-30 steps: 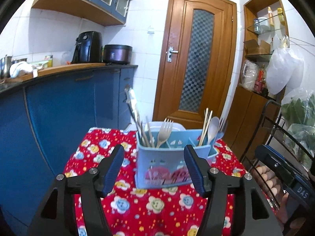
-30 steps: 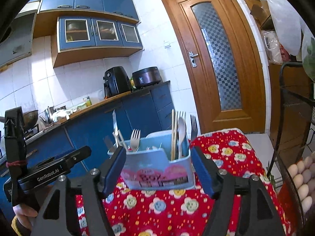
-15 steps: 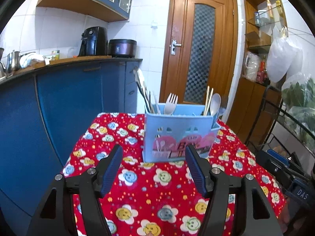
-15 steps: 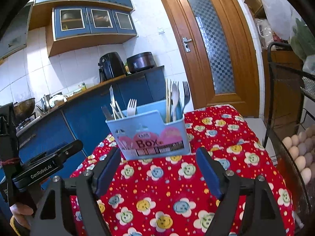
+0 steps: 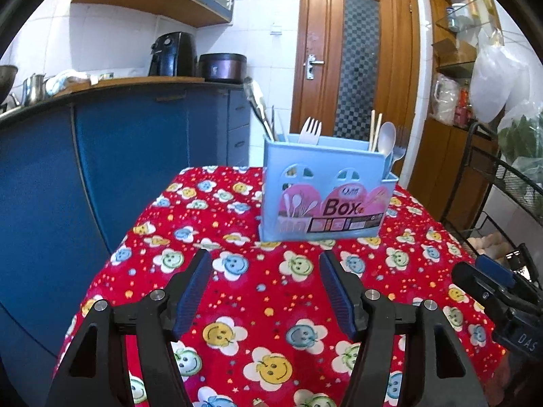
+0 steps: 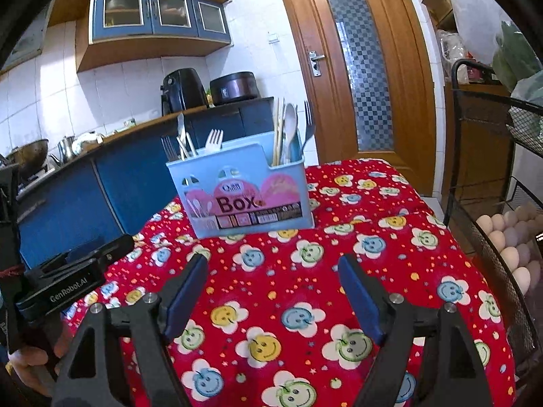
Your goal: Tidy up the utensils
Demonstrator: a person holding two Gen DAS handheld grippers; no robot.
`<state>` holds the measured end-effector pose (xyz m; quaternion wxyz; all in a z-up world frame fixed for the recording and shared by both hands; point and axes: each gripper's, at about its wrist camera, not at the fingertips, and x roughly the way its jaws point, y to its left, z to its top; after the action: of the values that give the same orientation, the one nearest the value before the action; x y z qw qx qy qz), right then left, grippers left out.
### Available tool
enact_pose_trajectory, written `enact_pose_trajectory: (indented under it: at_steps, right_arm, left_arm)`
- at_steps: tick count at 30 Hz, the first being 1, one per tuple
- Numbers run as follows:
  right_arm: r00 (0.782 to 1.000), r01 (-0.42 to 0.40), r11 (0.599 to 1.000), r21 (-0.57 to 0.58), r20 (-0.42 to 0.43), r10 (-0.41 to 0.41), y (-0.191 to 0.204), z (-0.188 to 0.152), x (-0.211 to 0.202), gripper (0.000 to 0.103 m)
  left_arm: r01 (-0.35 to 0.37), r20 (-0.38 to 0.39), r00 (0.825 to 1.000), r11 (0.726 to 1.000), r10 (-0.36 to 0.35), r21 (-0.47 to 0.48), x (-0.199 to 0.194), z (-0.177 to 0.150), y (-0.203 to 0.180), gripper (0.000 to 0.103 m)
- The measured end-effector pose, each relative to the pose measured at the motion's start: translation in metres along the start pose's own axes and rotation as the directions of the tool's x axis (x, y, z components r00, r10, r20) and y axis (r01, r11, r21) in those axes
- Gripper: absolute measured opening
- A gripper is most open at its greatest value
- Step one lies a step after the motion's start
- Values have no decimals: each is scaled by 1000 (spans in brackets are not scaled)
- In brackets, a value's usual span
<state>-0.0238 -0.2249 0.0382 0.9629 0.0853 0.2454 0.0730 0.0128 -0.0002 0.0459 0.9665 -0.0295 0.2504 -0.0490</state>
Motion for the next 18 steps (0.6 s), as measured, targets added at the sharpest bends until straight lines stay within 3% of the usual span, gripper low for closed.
enact_pose_trajectory:
  at_steps: [18]
  right_arm:
    - [996,77,996,-34,-49,-79,-1,-22,20,81]
  left_arm:
    - [-34,-15,999,999,34,-16,14,-17,3,67]
